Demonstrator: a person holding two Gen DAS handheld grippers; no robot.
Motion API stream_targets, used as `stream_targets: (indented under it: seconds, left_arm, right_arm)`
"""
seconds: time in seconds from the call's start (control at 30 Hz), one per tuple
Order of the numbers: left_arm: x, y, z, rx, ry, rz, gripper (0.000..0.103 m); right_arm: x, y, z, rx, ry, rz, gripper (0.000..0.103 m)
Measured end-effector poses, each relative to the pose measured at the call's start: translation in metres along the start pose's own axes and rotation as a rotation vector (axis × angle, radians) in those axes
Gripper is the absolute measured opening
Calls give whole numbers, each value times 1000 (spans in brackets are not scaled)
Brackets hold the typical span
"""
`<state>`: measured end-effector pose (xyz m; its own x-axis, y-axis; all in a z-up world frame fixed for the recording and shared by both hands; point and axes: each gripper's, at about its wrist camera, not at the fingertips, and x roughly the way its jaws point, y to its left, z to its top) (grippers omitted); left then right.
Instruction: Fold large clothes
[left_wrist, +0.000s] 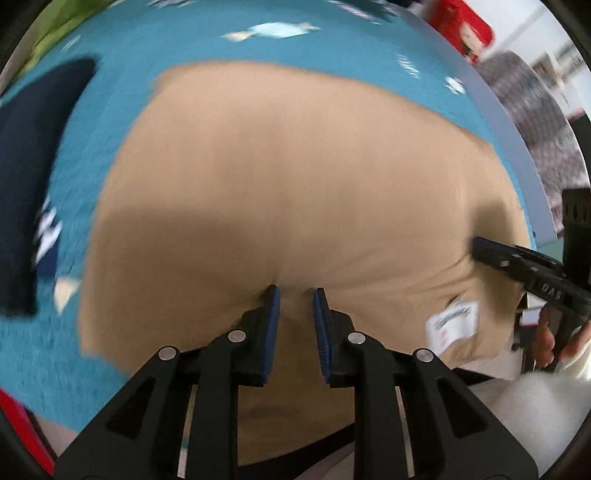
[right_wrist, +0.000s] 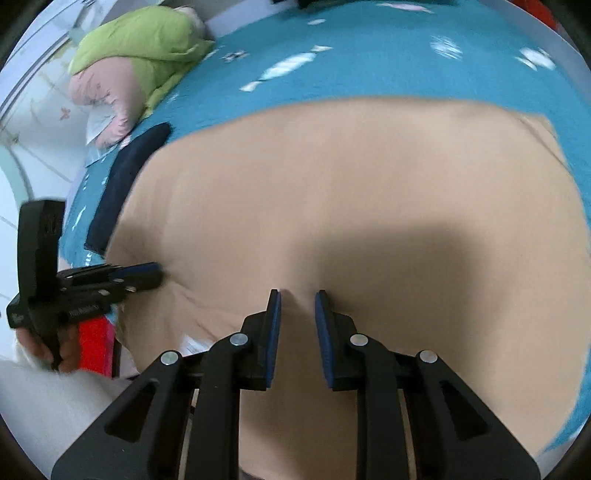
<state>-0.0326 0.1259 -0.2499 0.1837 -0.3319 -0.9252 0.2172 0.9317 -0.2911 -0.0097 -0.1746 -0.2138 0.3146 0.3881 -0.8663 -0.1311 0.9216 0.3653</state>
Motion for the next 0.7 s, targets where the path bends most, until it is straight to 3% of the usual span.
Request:
stream_targets:
  seconds: [0.1,0.2,0.4,0.43,0.5,0.53,0.6,0.7]
  left_arm:
    - [-12,20,-17,-58,3,-10,20]
    - [-23,28,-24,-71,6,37,20]
    - [-58,46,-19,-139,-90,65,20]
    - [-67,46,-16,-131,-119,78,20]
    - [-81,45,-8,-107,-165,104,20]
    - [-87,45,-3,-98,-184,115,20]
    - [-92,42,10,-92,-214,101,20]
    - [-88,31,29,-86,-232,79,20]
  right_arm:
    - [-19,-29,-15,68,15,-32,18]
    - [-35,-48,-26,137,20,-101,18]
    - [-80,-53,-19,161,-31,-226,19]
    - [-92,-53,-15,153,-62,-247,23]
    - [-106,-56,-10,155,-105,-301,42]
    - [-113,-61,-5,169,-126,-329,59]
    - [-116,-75,2,201,-151,-333,63]
    - [-111,-108,10,331,-121,-329,70]
